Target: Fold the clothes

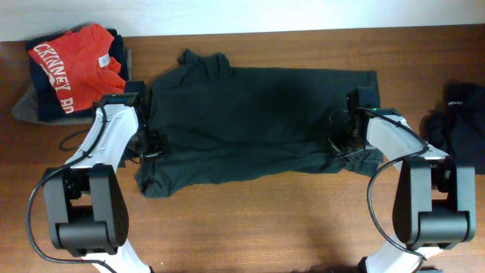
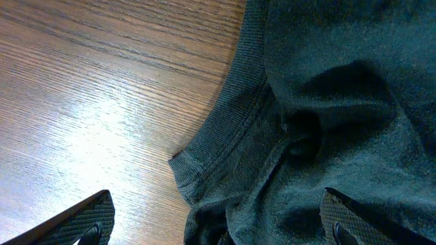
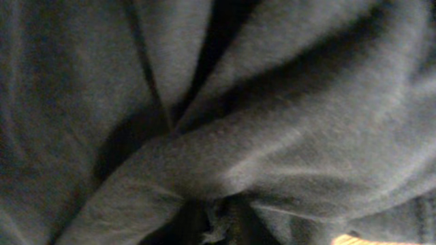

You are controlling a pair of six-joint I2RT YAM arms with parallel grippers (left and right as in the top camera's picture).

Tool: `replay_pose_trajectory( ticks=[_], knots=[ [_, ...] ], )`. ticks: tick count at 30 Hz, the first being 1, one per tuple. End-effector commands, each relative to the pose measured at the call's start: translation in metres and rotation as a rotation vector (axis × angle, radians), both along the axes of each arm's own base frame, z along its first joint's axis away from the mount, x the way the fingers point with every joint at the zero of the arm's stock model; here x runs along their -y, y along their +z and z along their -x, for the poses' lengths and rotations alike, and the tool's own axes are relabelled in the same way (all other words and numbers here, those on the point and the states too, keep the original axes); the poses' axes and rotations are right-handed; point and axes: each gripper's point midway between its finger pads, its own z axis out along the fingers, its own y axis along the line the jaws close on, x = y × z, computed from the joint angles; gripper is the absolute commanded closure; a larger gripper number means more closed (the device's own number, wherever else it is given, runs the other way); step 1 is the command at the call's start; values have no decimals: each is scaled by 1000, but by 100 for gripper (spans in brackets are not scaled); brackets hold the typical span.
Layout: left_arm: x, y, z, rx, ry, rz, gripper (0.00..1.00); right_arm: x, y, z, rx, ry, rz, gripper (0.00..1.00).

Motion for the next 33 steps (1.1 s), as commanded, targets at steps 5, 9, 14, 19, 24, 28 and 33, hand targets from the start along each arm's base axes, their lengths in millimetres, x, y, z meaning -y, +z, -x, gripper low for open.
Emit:
replay_pose_trajectory(
  ticks=[5,9,14,19,24,28,33],
  knots=[
    [0,-1,-3,0,4,7,4,-3,-2,-10,37,-7,-4,96],
    [0,-1,-2,-4,4,7,4,-3,5,-23,79,-8,-3,96],
    [0,-1,-2,-3,4,6,4,-2,22,-42,132,24,7,96],
    [-2,0,-3,1,3,-5,4,5,37,-52,153,56,53,96],
    [-2,-1,-7,17,3,-5,4,12,49,-61,176,111,106,96],
    [-12,1,-13,41,7,-50,4,20,55,-66,189,149,166,96],
    [-34,4,-17,67,54,-115,6,38,60,-73,203,232,294,96]
  ],
)
